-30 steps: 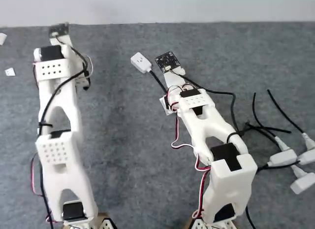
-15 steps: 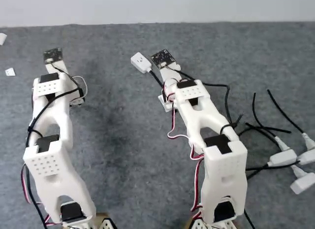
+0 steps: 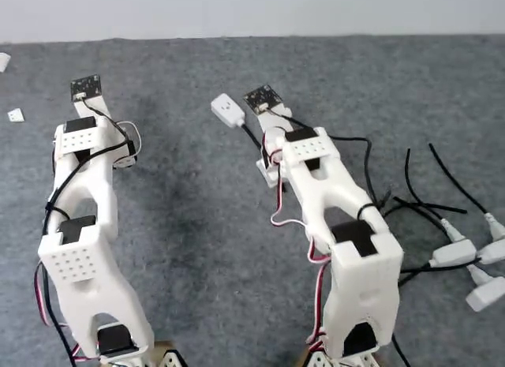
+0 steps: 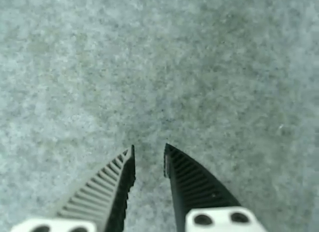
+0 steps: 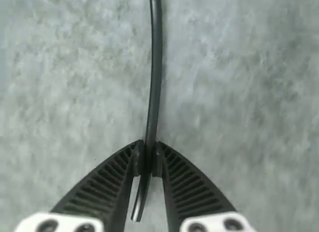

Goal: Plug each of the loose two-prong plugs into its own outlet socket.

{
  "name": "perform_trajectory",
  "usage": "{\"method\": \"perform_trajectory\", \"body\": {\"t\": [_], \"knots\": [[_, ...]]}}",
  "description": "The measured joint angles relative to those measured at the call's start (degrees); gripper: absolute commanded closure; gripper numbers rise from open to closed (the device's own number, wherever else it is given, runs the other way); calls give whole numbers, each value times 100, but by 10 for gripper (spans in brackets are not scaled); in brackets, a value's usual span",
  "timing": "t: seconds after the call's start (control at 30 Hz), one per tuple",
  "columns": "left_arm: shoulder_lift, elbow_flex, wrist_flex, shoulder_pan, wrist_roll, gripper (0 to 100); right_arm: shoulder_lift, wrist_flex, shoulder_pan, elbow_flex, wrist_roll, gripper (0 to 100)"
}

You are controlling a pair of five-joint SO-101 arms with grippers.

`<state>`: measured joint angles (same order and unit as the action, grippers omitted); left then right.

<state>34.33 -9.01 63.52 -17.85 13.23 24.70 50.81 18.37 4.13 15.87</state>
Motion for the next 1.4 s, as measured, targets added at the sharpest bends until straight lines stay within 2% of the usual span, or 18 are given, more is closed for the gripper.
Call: {"method": "perform_trajectory", "body": {"t": [0.2,0.43,0.63,0.73,1.07,1.27,1.4], "knots": [[0,0,-18,0,0,913,-1952,-255,105,1943,0,990],[0,0,-18,0,0,913,-5152,-237,387,4176,0,991],[0,0,-18,0,0,913,-7701,396,396,4580,0,991],[0,0,-18,0,0,913,-8457,791,554,4571,0,991],[0,0,-18,0,0,913,-8642,2004,1793,3086,88,991],[0,0,-18,0,0,913,-7824,1960,1855,2690,88,990],[0,0,-18,0,0,913,-6989,1407,1741,2796,88,990]]}}
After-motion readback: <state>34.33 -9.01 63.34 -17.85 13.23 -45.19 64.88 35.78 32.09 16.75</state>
